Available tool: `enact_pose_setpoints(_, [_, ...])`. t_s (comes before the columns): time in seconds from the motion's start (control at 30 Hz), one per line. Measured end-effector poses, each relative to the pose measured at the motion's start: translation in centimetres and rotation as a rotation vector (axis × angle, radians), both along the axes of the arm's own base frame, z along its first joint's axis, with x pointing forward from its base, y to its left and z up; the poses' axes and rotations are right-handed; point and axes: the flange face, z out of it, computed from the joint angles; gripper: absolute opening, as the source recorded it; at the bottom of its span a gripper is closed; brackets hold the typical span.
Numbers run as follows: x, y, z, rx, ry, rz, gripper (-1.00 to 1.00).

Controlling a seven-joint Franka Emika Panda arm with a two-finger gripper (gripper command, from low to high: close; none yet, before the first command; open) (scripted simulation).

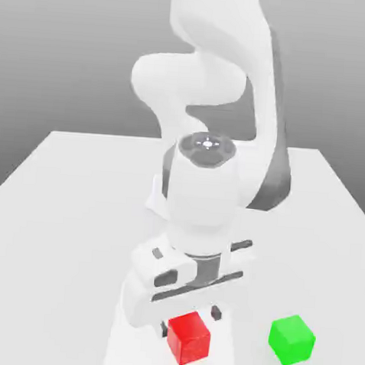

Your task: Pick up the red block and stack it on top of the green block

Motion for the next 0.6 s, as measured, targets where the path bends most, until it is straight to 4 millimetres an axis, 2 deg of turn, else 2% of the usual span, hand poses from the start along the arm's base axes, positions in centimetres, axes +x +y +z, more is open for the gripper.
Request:
enact_pose_setpoints(0.2, [0.0,0.0,-0.3,0.0,0.001,0.0,-1.0])
enact_pose_setpoints(0.37, [0.0,0.1,4.8,0.0,0.001,0.002,-1.0])
enact_pose_setpoints(0.4, [-0.1,1.1,5.5,0.002,0.003,0.054,-1.0])
enact_pose_setpoints(0.6, [-1.3,12.2,8.2,0.006,0.005,0.578,-1.0])
